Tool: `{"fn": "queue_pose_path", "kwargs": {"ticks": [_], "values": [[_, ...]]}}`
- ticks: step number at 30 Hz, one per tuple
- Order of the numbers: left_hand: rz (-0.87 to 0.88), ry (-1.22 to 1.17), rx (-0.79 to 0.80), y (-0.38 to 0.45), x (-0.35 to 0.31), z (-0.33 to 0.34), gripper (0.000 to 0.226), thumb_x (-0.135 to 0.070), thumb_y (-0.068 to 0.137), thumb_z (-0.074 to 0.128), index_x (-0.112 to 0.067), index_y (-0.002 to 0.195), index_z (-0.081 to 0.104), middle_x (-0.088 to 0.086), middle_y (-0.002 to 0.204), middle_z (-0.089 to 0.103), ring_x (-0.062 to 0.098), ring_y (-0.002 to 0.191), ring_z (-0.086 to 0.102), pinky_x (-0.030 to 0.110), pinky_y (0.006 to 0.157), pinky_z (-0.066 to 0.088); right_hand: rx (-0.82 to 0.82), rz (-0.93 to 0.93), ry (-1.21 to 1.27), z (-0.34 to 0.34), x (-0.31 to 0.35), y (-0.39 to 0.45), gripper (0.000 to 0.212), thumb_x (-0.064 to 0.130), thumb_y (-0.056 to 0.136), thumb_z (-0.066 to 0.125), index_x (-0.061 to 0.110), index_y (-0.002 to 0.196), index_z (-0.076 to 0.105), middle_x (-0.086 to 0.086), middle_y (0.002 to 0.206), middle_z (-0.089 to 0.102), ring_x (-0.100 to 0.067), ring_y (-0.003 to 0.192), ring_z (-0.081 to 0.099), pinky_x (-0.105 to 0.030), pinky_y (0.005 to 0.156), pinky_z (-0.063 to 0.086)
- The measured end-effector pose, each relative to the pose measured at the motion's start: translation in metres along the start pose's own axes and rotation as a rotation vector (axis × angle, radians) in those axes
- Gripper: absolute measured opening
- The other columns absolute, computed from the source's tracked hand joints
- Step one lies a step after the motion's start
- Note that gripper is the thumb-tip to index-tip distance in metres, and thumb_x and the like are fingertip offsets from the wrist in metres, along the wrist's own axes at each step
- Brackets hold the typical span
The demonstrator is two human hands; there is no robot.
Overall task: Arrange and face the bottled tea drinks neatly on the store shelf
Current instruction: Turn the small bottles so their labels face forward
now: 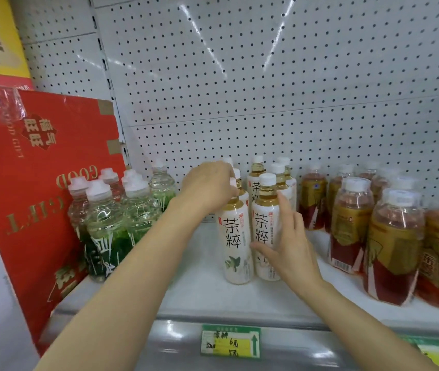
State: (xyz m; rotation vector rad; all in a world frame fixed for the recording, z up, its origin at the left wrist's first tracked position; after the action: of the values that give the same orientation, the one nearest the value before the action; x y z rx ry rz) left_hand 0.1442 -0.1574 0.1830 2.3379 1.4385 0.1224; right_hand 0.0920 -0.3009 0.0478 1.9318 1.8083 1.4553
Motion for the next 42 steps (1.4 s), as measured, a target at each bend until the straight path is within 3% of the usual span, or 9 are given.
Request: {"fn": "queue_pose_path", "kwargs": {"ticks": [5, 9, 12, 17, 22, 30, 38, 42], "values": [[-0.086, -0.521, 0.088, -0.036, 0.017, 0.066, 0.081, -0.033, 0.082, 0.078, -0.023, 0.146, 0.028, -0.003, 0.13, 0.061, 0.02, 0.114, 0.061, 0.039, 0.095, 0.05, -0.034, -0.011, -0.105, -0.002, 0.003, 0.0, 0.122, 0.043, 0.073, 0.083, 0.034, 0.156, -0.006, -0.007, 0.137, 0.045, -0.025, 0.124, 0.048, -0.037, 0.088, 0.049], [-0.145, -0.651, -0.003, -0.043, 0.029, 0.108, 0.077, -0.042, 0.079, 0.078, -0.028, 0.136, 0.029, -0.004, 0.132, 0.057, 0.021, 0.115, 0.06, 0.046, 0.093, 0.053, -0.026, 0.013, 0.006, 0.003, -0.003, -0.002, 0.121, 0.04, 0.077, 0.081, 0.035, 0.154, -0.012, -0.009, 0.147, 0.037, -0.025, 0.132, 0.043, -0.04, 0.091, 0.049], [-0.151, -0.622, -0.08, -0.046, 0.034, 0.115, 0.069, -0.048, 0.08, 0.075, -0.023, 0.13, 0.035, -0.003, 0.128, 0.055, 0.019, 0.113, 0.058, 0.039, 0.087, 0.052, -0.033, 0.019, 0.011, 0.004, -0.005, -0.002, 0.12, 0.04, 0.079, 0.079, 0.031, 0.155, -0.013, -0.011, 0.153, 0.033, -0.026, 0.139, 0.037, -0.042, 0.099, 0.046], [-0.105, -0.572, -0.152, -0.055, 0.033, 0.126, 0.077, -0.049, 0.078, 0.076, -0.02, 0.135, 0.033, -0.001, 0.129, 0.053, 0.017, 0.114, 0.055, 0.029, 0.08, 0.045, -0.031, -0.008, -0.01, 0.004, -0.002, -0.004, 0.124, 0.04, 0.08, 0.078, 0.043, 0.147, -0.027, -0.013, 0.149, 0.036, -0.028, 0.134, 0.044, -0.041, 0.095, 0.048], [-0.06, -0.527, -0.18, -0.058, 0.032, 0.129, 0.085, -0.048, 0.077, 0.077, -0.018, 0.14, 0.028, 0.0, 0.131, 0.051, 0.019, 0.117, 0.054, 0.03, 0.084, 0.048, -0.034, -0.003, -0.03, 0.002, 0.0, -0.006, 0.124, 0.041, 0.08, 0.078, 0.045, 0.144, -0.029, -0.013, 0.148, 0.037, -0.028, 0.132, 0.046, -0.039, 0.094, 0.048], [-0.063, -0.423, -0.158, -0.078, 0.026, 0.14, 0.106, -0.038, 0.086, 0.073, -0.014, 0.156, -0.003, 0.007, 0.14, 0.044, 0.027, 0.124, 0.051, 0.037, 0.092, 0.047, -0.054, -0.054, -0.16, -0.005, 0.009, -0.013, 0.114, 0.029, 0.079, 0.081, 0.009, 0.157, 0.0, -0.015, 0.155, 0.035, -0.028, 0.138, 0.042, -0.035, 0.098, 0.047], [-0.123, -0.343, -0.169, -0.081, 0.026, 0.144, 0.091, -0.039, 0.088, 0.069, -0.015, 0.152, 0.009, 0.007, 0.128, 0.05, 0.027, 0.111, 0.059, 0.039, 0.083, 0.052, 0.041, -0.039, -0.159, -0.007, 0.004, -0.015, 0.119, 0.033, 0.082, 0.077, 0.023, 0.154, -0.018, -0.012, 0.153, 0.033, -0.028, 0.133, 0.046, -0.037, 0.095, 0.049], [-0.163, -0.245, -0.201, -0.094, 0.025, 0.143, 0.082, -0.041, 0.09, 0.065, -0.017, 0.151, 0.014, 0.004, 0.129, 0.049, 0.024, 0.111, 0.056, 0.037, 0.084, 0.052, 0.059, -0.057, -0.158, -0.009, 0.0, -0.024, 0.109, 0.023, 0.083, 0.076, 0.015, 0.157, -0.004, -0.013, 0.156, 0.029, -0.031, 0.141, 0.036, -0.043, 0.109, 0.042]]}}
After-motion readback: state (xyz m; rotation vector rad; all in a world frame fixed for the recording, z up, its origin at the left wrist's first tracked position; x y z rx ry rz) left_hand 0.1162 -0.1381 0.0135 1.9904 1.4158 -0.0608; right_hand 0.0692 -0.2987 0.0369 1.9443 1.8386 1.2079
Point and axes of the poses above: each hand's wrist, its own y-axis towards the middle knuckle, its own z-axis out of the palm, x = y × z, the point moved 9 cm from there along y, towards the middle knuckle
